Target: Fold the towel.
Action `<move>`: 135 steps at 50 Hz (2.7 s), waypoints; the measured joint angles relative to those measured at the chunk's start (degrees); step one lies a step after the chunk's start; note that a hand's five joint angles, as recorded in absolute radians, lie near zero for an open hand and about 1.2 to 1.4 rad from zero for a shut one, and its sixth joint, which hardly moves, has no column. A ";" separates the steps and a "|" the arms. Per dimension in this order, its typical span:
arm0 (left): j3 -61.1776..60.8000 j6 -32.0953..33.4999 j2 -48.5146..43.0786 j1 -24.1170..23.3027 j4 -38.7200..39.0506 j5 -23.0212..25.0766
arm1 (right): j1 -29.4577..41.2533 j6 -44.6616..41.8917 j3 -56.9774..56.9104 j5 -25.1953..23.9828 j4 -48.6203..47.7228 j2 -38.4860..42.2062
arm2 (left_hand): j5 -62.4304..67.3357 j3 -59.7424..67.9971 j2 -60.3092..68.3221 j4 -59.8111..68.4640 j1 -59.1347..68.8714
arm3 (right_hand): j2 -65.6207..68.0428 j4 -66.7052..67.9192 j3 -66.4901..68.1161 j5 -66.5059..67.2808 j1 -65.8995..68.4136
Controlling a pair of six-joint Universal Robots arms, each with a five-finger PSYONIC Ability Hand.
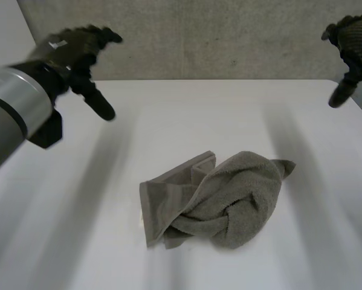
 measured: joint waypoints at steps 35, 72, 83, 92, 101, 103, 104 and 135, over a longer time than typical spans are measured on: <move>5.05 -8.86 -32.50 -20.44 8.99 -1.43 | -25.63 -10.54 21.68 -38.94 10.05 10.63 | 35.28 37.73 37.74 36.78 37.39 | 0.00 0.00 0.00 0.03 0.00; -34.51 16.53 8.75 -8.62 17.70 -7.26 | 9.06 -3.08 -24.75 -33.33 30.97 44.17 | 55.88 59.24 59.27 59.45 56.29 | 10.39 8.80 10.11 10.41 10.51; -28.58 17.22 6.28 -0.41 25.21 -1.12 | 12.72 -1.63 -37.63 -24.76 20.98 43.24 | 55.88 59.30 59.31 59.46 56.30 | 62.12 61.91 62.50 63.37 62.48; -1.52 16.70 -5.73 2.70 34.54 5.32 | 11.65 15.43 -54.36 -20.41 -1.77 34.68 | 55.88 59.34 59.36 59.48 56.57 | 62.18 61.91 62.52 63.37 62.51; 22.31 12.76 -12.83 1.15 30.90 4.46 | 10.12 24.38 -49.71 -17.67 -12.55 26.29 | 56.38 59.35 59.36 59.48 56.57 | 62.18 61.91 62.52 63.50 62.51; 20.91 11.66 -12.69 0.92 28.83 4.03 | 9.92 21.27 -45.66 -19.76 -10.83 25.03 | 56.39 59.35 59.36 59.48 56.59 | 62.18 61.91 62.52 63.51 62.52; 18.74 11.12 -12.45 0.88 27.80 3.85 | 9.83 18.23 -42.56 -21.36 -9.30 24.26 | 56.39 59.35 59.36 59.48 56.63 | 62.18 61.91 62.52 63.51 62.52; -34.69 25.42 -11.58 5.48 37.09 3.95 | 10.21 -10.59 11.97 -21.75 -2.26 19.02 | 43.11 44.32 44.30 44.33 44.13 | 20.96 21.23 22.50 21.02 22.77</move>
